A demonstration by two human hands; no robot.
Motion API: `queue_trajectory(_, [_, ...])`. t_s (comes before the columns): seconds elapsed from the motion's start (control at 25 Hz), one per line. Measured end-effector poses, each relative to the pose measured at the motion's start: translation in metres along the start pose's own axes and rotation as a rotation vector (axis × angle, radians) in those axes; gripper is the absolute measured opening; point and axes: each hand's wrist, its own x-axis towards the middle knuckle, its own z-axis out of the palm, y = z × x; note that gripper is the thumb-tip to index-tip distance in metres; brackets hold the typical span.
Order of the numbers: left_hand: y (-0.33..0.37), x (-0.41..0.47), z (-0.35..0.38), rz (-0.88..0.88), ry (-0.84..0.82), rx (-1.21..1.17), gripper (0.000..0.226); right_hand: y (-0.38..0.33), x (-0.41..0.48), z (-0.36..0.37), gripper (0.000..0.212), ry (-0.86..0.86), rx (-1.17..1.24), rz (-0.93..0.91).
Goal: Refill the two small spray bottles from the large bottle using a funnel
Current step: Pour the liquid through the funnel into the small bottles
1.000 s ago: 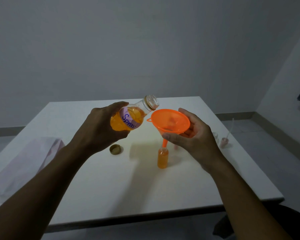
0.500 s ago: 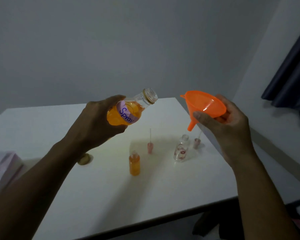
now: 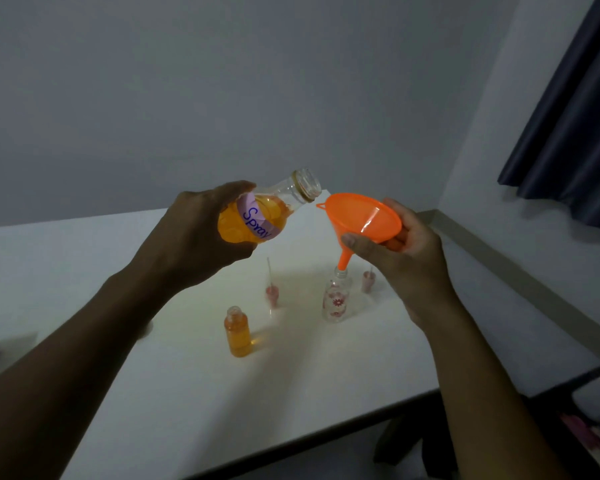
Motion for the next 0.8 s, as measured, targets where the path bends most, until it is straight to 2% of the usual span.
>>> queue_trajectory(0.32, [0.008,0.016,-0.006,0.043,-0.055,0.115,0.083,0.004,-0.005,0.005,0.098,-0.054,-0.072,-0.031])
queue_trajectory(0.56, [0.015,0.033,-0.008,0.080,-0.112,0.291,0.085,0.007,-0.007,0.005,0.097,-0.102,-0.065,-0.056])
queue_trajectory(0.8, [0.020,0.036,-0.008,0.097,-0.144,0.340,0.082,0.004,-0.007,0.002,0.096,-0.100,-0.036,-0.055])
